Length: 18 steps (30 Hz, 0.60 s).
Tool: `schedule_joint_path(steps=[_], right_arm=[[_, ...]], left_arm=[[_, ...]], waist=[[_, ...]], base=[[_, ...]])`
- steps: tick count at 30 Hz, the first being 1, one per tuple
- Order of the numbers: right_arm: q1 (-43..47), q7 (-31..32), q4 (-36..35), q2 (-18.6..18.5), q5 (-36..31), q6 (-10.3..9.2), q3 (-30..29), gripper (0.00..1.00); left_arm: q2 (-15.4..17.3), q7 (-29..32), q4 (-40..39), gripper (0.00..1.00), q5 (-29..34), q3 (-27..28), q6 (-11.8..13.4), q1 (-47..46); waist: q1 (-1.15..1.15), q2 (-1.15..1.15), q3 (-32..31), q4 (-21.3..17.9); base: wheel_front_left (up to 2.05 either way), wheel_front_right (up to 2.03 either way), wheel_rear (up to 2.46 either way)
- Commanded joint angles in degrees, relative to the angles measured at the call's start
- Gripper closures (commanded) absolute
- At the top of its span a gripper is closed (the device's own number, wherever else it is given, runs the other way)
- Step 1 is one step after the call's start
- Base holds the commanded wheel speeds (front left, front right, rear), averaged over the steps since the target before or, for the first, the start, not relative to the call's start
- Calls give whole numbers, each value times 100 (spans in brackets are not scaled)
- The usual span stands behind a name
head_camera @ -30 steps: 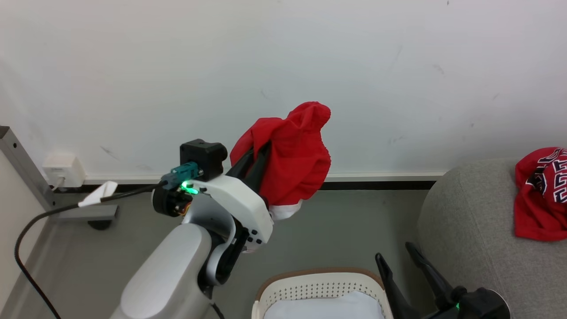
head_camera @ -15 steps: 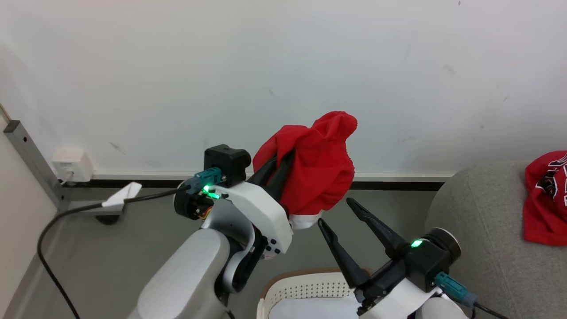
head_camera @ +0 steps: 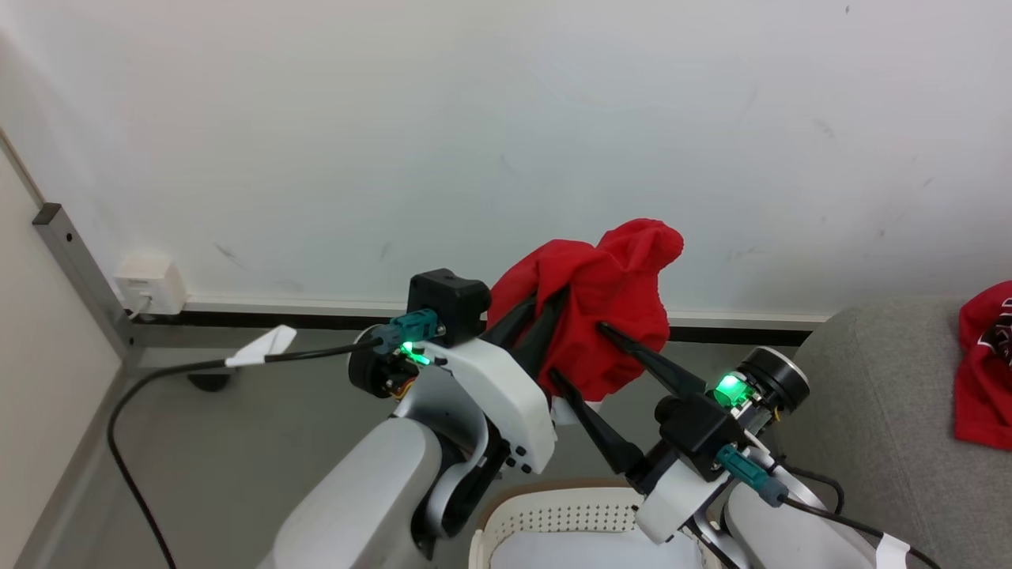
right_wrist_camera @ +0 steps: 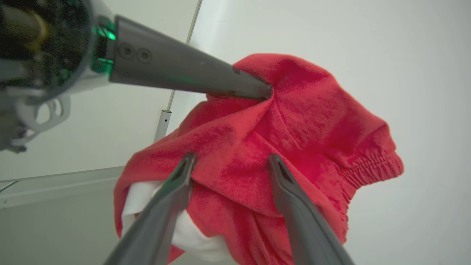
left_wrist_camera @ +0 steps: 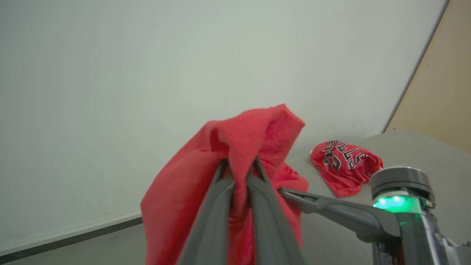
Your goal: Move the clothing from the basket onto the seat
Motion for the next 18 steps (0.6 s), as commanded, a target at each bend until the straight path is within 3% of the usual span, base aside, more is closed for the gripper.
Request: schedule_joint_path(steps=[1, 8, 9, 10, 11, 18], right_arm=[[-171, 3, 228, 27, -153, -13, -12, 0], [-394, 4, 805, 199, -255, -13, 4, 0], [-441, 4, 863, 216, -233, -13, 4, 42], [-460, 4, 910, 232, -181, -13, 20, 91], [-460, 3, 936, 254, -114, -13, 40, 100], [-472, 3, 880, 300, 174, -13, 14, 100]], left_arm=[[-33, 15, -37, 100, -92, -32, -28, -14], [-126, 53, -83, 100, -166, -124, -61, 13], [-139, 53, -83, 100, -175, -133, -56, 10], [-149, 51, -84, 100, -178, -143, -51, 3], [-156, 46, -85, 100, -182, -153, -47, -4], [-124, -6, -37, 100, -204, -148, -19, 8]], waist=[[0, 0, 3, 10], [0, 0, 1, 15], [0, 0, 1, 13], [0, 0, 0, 12], [0, 0, -1, 12], [0, 0, 1, -5]], base=[[0, 0, 0], [0, 0, 0], [0, 0, 0], [0, 0, 0], [0, 0, 0], [0, 0, 0]])
